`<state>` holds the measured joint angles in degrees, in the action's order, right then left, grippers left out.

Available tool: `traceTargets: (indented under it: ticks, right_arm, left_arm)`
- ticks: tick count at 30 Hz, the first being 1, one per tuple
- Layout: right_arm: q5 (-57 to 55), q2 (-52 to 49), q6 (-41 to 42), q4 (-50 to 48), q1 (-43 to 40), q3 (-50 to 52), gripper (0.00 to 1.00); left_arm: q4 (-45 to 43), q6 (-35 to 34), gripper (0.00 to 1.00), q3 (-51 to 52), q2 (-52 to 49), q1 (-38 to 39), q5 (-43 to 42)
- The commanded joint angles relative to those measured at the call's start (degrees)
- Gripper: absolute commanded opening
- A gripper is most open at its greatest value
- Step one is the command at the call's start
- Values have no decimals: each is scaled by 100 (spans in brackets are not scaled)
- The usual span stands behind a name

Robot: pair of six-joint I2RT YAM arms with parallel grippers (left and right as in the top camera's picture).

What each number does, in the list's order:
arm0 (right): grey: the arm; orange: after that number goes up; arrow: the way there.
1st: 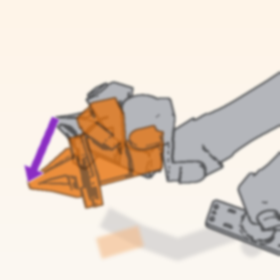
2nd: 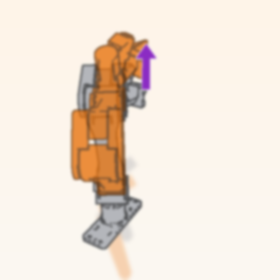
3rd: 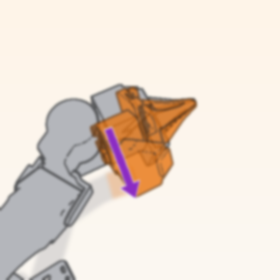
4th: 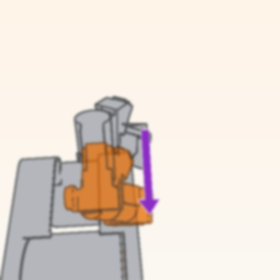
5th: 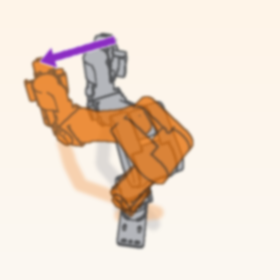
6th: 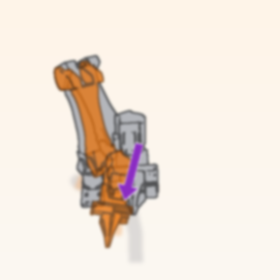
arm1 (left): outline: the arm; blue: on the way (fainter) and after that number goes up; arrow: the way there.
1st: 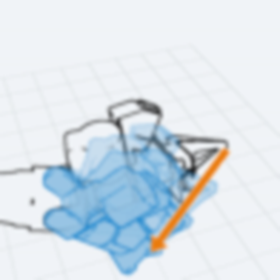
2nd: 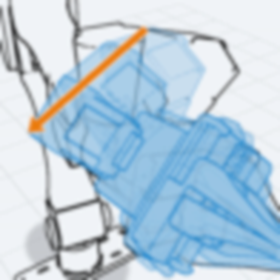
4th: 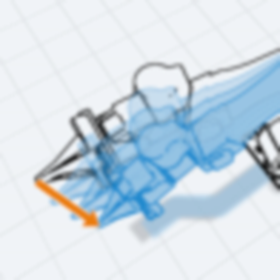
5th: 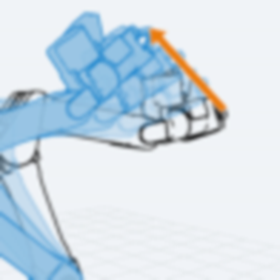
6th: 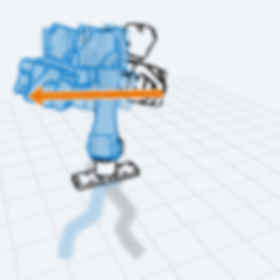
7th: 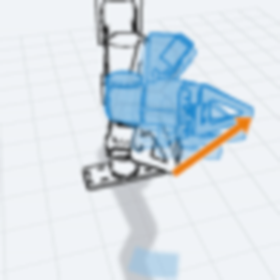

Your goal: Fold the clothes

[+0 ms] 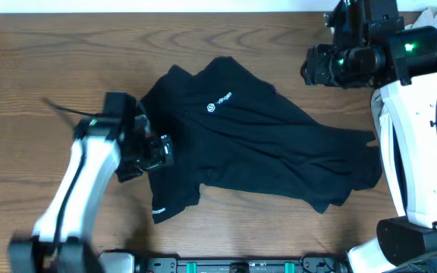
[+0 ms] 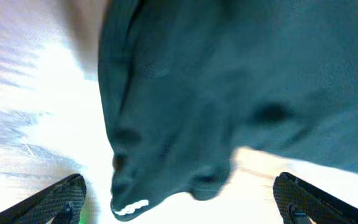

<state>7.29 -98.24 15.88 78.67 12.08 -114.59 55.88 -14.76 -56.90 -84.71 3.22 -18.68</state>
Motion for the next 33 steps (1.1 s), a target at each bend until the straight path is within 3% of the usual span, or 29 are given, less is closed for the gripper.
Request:
traceTargets:
  ticks: [1,3,7,11,14,16,21,26,33]
  right_arm:
    - [-356,-50,-28,120,-46,4,60]
    - [-459,-50,-28,216,-46,4,62]
    - [-629,-50,-31,310,-46,4,63]
    - [-647,-50,-31,319,-46,4,64]
    - [-669,-50,-28,315,-46,4,65]
    - [-761,-50,-28,317,-46,4,66]
    - [-848,-87,-20,343,-92,20,71]
    - [-787,-240,22,358,-264,330,71]
    - [-31,-295,103,92,-601,1867,64]
  left_arm:
    - [177,315,98,44,-935,7,142]
    - [219,275,100,98,-1484,7,140]
    - [-105,208,83,160,-2227,7,144]
    - [-501,197,74,160,-2306,7,142]
    - [-588,114,27,160,-2302,7,144]
    - [-581,94,6,157,-2302,7,142]
    - [-437,94,6,125,-1982,-24,256]
    - [-168,94,6,20,-857,-37,761]
    - [-7,96,6,20,1064,-37,1255]
